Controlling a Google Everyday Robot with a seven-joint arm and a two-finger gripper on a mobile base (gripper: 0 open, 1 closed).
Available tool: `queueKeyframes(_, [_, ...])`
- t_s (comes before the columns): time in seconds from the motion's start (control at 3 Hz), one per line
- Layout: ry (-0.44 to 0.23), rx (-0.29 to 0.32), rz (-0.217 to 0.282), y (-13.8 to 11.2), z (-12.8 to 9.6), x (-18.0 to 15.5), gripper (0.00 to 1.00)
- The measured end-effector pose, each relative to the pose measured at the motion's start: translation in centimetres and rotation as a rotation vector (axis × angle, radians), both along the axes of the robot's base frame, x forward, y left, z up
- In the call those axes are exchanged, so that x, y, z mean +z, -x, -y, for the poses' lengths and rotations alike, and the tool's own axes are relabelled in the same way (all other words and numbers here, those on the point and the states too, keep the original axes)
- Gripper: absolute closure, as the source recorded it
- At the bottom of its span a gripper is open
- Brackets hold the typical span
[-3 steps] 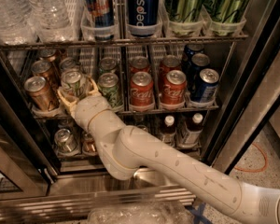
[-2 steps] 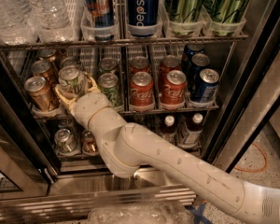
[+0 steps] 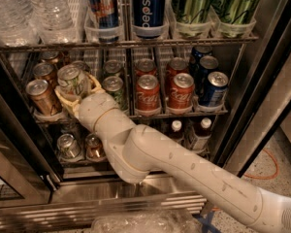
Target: Pick 7up can from middle shelf of fridge
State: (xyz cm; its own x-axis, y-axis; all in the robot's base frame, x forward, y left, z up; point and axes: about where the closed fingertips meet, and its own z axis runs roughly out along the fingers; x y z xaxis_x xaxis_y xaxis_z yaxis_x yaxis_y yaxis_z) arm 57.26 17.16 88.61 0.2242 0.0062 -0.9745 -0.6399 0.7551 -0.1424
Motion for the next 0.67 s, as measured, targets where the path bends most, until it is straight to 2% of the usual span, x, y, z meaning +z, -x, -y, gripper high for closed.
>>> queueKeyframes(0.33, [-0.004, 0.036, 0.001, 1.0, 0.6, 0.1, 1.00])
queueKeyframes(0.67, [-0.008, 0.108, -0.012, 2.1, 1.3, -0.2, 1.00])
